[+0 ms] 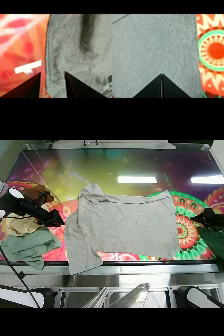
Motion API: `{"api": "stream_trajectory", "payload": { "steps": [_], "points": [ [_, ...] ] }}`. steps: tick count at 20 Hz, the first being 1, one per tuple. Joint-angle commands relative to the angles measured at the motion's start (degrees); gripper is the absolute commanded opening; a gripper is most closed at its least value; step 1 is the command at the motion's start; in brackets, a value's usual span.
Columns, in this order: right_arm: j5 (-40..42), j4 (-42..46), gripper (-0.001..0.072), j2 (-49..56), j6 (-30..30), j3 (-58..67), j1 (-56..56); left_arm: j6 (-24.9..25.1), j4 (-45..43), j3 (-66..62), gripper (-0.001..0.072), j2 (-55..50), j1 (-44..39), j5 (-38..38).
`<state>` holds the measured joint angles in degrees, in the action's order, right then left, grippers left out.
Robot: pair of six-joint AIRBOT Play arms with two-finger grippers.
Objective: Fold the shirts.
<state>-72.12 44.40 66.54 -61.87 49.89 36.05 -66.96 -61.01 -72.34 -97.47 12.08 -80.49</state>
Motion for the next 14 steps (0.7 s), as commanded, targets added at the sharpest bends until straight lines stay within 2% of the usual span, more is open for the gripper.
{"api": "stream_trajectory", "payload": {
  "steps": [1,6,11,12,13,14],
  "points": [
    [-0.6,0.8,0.0017,-1.1,-0.4,-0.6,0.0,0.4,-4.3,0.6,0.0313,-1.9,-2.6,0.0],
    [-1.1,0.9,0.0017,-1.0,-0.3,-0.6,0.0,0.5,-5.0,0.6,0.0312,-2.2,-4.9,-5.1],
    [-1.5,1.0,0.0017,-1.0,0.5,-0.6,0.1,1.4,-1.7,0.6,0.0309,-2.2,-6.1,-3.7],
    [-1.5,1.0,0.0017,-1.0,0.5,-0.6,0.1,1.6,-1.4,0.6,0.0271,-2.2,-6.4,-2.2],
    [-1.5,1.0,0.0018,-1.0,0.5,-0.6,0.0,1.6,-1.3,0.6,0.0135,-2.2,-6.4,-0.7],
    [-1.6,1.0,0.0017,-1.0,0.5,-0.6,0.0,1.7,-0.7,0.6,0.0041,-2.2,-6.4,-0.3]
  ]
}}
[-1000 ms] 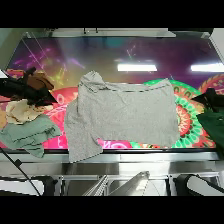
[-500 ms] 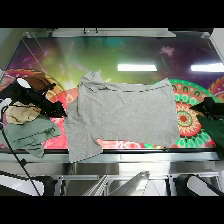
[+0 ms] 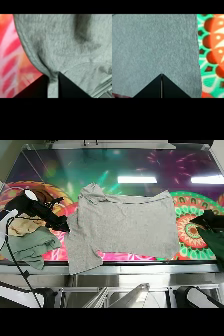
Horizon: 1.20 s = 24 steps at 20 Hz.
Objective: Fold the shirts.
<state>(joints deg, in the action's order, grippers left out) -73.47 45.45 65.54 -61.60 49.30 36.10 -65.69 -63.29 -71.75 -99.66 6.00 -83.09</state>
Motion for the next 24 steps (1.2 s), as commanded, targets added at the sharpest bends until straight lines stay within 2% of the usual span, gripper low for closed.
{"api": "stream_trajectory", "payload": {
  "steps": [1,4,5,6,7,8,9,11,16,19,20,21,22,23,24],
  "points": [
    [-0.4,0.0,0.0018,0.0,0.3,0.0,0.0,0.8,1.9,0.0,0.0041,0.0,-0.4,1.9],
    [-0.5,0.0,0.0017,0.0,0.3,0.0,0.0,1.8,1.8,0.1,0.0034,0.0,0.5,-0.4],
    [-0.5,0.0,0.0017,0.0,0.3,0.0,0.0,1.8,1.8,0.1,0.0058,0.0,1.2,-1.1],
    [-0.5,0.0,0.0018,0.0,0.3,0.0,0.0,1.8,1.9,0.1,0.0272,0.0,2.1,-1.6],
    [-0.6,0.0,0.0017,0.0,0.3,0.0,0.0,1.7,1.9,0.1,0.0443,0.0,3.0,-2.3],
    [-0.6,0.1,0.0018,0.0,0.3,0.0,0.0,1.8,1.9,0.1,0.0447,0.0,3.9,-3.0],
    [-0.8,0.0,0.0017,0.0,0.3,0.0,0.0,1.8,1.9,0.1,0.0447,0.0,5.0,-3.3],
    [-1.1,0.0,0.0017,0.0,0.3,0.0,0.0,2.0,1.9,0.1,0.0355,0.0,6.2,-3.3],
    [-1.2,0.0,0.0017,0.0,0.3,0.0,0.0,4.4,2.5,0.2,0.035,-0.5,4.5,-1.8],
    [-1.2,0.1,0.0017,0.0,0.3,0.0,0.0,5.3,5.5,0.2,0.0349,-4.0,3.0,-3.3],
    [-1.5,0.1,0.0018,0.0,0.3,0.0,0.0,5.9,6.4,0.2,0.0326,-5.3,2.7,-4.6],
    [-1.9,0.6,0.0018,0.0,0.3,0.0,0.0,6.7,6.5,0.2,0.0181,-6.1,2.7,-5.7],
    [-2.0,1.1,0.0021,0.0,0.2,0.0,0.0,7.1,6.4,0.2,0.0107,-6.3,2.7,-6.0],
    [-2.0,1.1,0.0026,0.1,-0.3,0.0,0.0,7.2,6.4,0.1,0.0102,-6.1,3.0,-5.9],
    [-2.0,1.2,0.0029,0.3,-1.5,0.0,0.0,7.2,6.3,0.1,0.0067,-5.6,3.6,-5.8]
  ]
}}
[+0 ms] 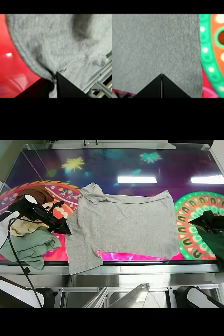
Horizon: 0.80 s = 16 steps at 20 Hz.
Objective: Fold the shirts.
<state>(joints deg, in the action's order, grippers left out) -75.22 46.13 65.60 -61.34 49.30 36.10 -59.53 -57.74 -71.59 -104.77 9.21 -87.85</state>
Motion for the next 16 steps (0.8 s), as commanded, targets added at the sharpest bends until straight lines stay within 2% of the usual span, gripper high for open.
{"api": "stream_trajectory", "payload": {
  "steps": [1,2,4,7,9,10,11,14,16],
  "points": [
    [-0.3,0.7,0.011,0.3,-1.7,0.0,0.0,1.5,0.8,0.0,0.0017,0.3,1.1,-1.0],
    [-0.2,0.6,0.024,0.4,-1.8,0.0,0.0,1.5,0.8,0.0,0.0017,1.2,2.0,-1.0],
    [-0.1,1.7,0.0202,0.9,-2.6,0.0,0.2,1.6,0.9,0.0,0.0017,2.4,3.9,-1.1],
    [-1.2,13.7,0.0205,3.1,-6.4,-0.2,0.3,1.6,0.9,0.0,0.0017,2.6,5.2,-1.2],
    [-1.7,15.3,0.0206,4.7,-6.4,-2.0,0.4,1.6,0.9,0.0,0.0017,2.6,5.2,-1.4],
    [-1.8,15.3,0.0262,5.4,-5.9,-3.5,0.4,1.6,0.9,0.0,0.0016,2.6,5.1,-1.6],
    [-1.7,15.8,0.042,6.0,-5.8,-4.9,0.4,1.6,0.9,0.0,0.0017,2.6,5.1,-1.6],
    [1.2,16.6,0.0433,7.2,-2.1,-9.2,0.3,2.0,0.9,0.0,0.0016,2.6,5.1,-1.6],
    [3.0,13.0,0.0433,8.6,2.7,-11.9,0.3,2.0,0.9,0.0,0.0016,2.6,5.1,-1.5]
  ]
}}
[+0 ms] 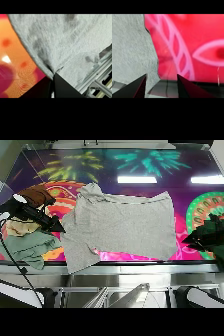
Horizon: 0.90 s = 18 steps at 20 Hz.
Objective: Fold the shirts.
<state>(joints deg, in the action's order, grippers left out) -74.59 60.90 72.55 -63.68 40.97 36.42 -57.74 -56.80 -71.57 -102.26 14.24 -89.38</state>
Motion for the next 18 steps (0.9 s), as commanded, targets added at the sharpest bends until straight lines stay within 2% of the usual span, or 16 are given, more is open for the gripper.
{"api": "stream_trajectory", "payload": {
  "steps": [1,8,13,14,17,18],
  "points": [
    [2.4,-4.1,0.0433,2.8,7.4,-4.6,0.0,0.2,0.0,0.0,0.0017,0.0,0.0,0.1],
    [2.1,-10.8,0.0433,7.3,13.5,-5.7,-5.0,0.2,0.0,0.0,0.0017,0.0,0.0,-0.1],
    [-4.9,-10.6,0.042,7.2,12.7,-5.7,-6.2,0.2,0.0,0.0,0.0016,0.0,0.0,-0.5],
    [-5.0,-10.4,0.0295,7.2,12.7,-5.7,-6.2,0.2,0.0,0.0,0.0017,0.0,0.0,-0.5],
    [-5.0,-8.5,0.0197,7.2,12.2,-5.7,-6.2,0.2,-0.1,0.0,0.0016,0.0,0.1,-0.6],
    [-5.0,-8.5,0.0032,7.2,11.8,-5.7,-6.2,0.2,0.0,0.0,0.0017,0.1,0.1,-0.6]
  ]
}}
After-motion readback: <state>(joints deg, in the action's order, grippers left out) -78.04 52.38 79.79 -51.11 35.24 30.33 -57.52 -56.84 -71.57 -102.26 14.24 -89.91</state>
